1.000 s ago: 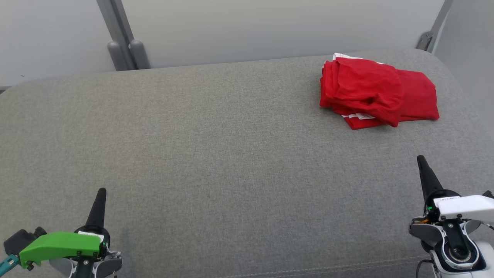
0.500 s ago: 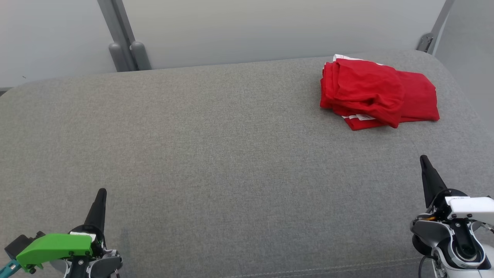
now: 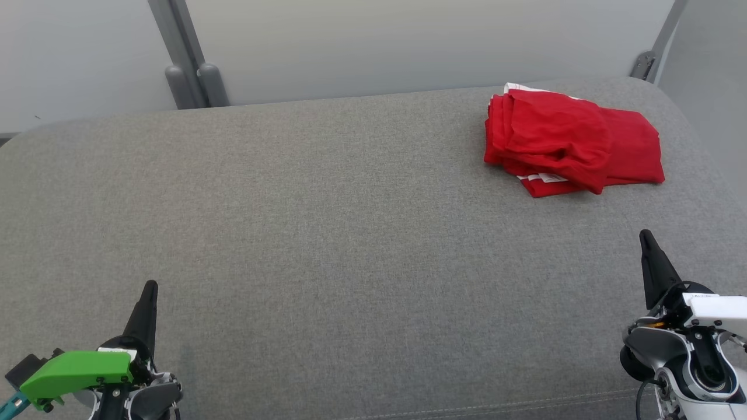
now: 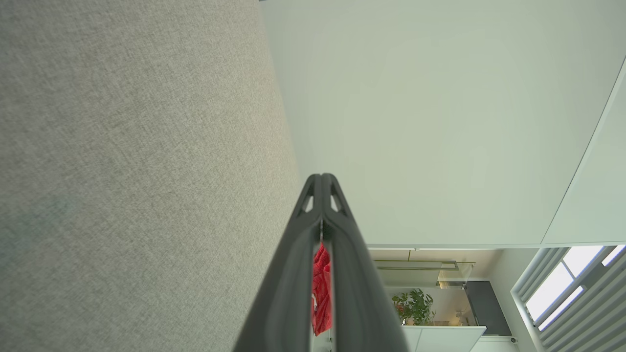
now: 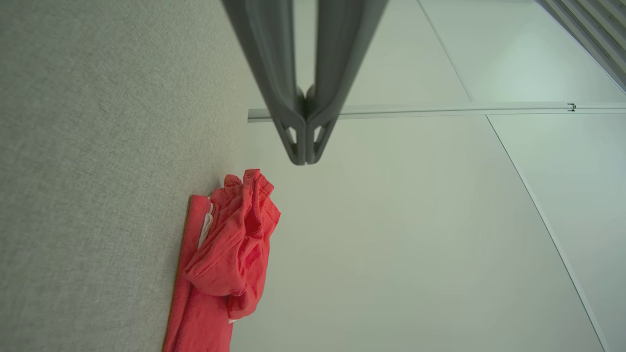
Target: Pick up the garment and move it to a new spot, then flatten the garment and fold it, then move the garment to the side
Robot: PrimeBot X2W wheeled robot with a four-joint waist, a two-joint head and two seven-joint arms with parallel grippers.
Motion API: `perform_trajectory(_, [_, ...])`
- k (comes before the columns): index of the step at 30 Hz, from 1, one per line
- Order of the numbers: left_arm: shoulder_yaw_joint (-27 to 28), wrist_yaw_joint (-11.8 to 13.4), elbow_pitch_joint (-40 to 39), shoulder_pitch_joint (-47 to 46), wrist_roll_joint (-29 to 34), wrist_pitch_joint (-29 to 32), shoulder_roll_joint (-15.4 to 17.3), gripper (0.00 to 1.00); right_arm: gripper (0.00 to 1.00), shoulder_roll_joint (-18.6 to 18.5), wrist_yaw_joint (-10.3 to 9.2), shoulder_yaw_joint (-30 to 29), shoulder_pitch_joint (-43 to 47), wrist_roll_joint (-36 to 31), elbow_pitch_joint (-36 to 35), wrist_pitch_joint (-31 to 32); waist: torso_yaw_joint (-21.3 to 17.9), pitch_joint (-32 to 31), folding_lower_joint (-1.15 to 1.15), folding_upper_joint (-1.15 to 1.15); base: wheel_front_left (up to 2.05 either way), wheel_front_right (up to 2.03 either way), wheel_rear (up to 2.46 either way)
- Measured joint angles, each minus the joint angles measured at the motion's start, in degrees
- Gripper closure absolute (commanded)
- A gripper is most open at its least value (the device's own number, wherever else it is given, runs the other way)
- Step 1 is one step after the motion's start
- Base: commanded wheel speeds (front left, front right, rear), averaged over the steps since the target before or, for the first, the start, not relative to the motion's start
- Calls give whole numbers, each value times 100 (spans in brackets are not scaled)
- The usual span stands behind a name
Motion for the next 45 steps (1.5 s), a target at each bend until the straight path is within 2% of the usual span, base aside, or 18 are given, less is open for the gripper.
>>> perform_trajectory(45, [12,0,4,-1,0,1,-3,100,100,9,1,-21,-9,0,64,7,-1,-2,0,0,0,0,0])
